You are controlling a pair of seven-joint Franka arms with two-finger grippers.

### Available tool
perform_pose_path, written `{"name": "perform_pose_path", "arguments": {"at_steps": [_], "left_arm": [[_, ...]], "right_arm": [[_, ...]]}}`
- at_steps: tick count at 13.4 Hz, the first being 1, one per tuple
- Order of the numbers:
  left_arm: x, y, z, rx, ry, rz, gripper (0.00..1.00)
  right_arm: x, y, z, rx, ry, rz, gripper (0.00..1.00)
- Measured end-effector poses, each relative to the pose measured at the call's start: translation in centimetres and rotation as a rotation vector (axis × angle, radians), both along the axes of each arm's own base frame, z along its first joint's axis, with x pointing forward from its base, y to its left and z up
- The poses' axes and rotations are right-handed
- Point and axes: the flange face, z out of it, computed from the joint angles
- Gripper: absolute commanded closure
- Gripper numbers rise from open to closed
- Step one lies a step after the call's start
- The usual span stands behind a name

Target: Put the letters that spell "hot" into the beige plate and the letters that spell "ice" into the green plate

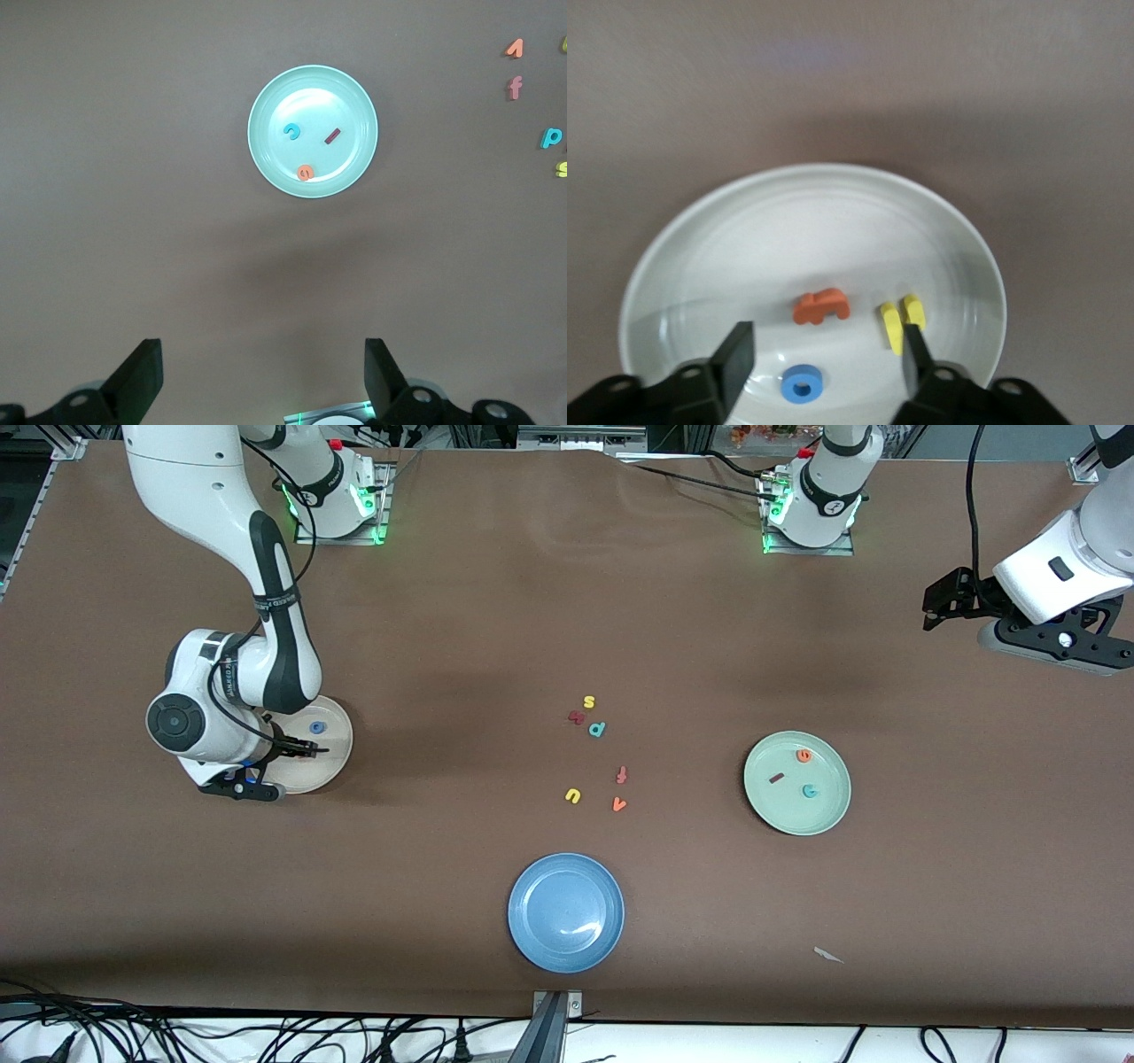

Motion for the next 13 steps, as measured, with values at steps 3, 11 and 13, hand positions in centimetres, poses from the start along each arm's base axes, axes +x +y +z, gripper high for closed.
{"name": "perform_pose_path", "arguments": {"at_steps": [3, 11, 13], "left_arm": [[0.0, 0.0, 0.0, 0.0, 0.0, -0.001, 0.0], [0.0, -0.1, 0.0, 0.0, 0.0, -0.001, 0.0], [0.0, -0.1, 0.0, 0.0, 0.0, -0.001, 0.0]], "right_arm": [[1.7, -0.3, 5.3, 0.034, -0.069, -0.008, 0.0], [3.7, -2.0, 23.2, 0.116, -0.043, -0.003, 0.0], [4.0, -1.6, 24.8, 0.115, -0.062, 0.006, 0.0]]}}
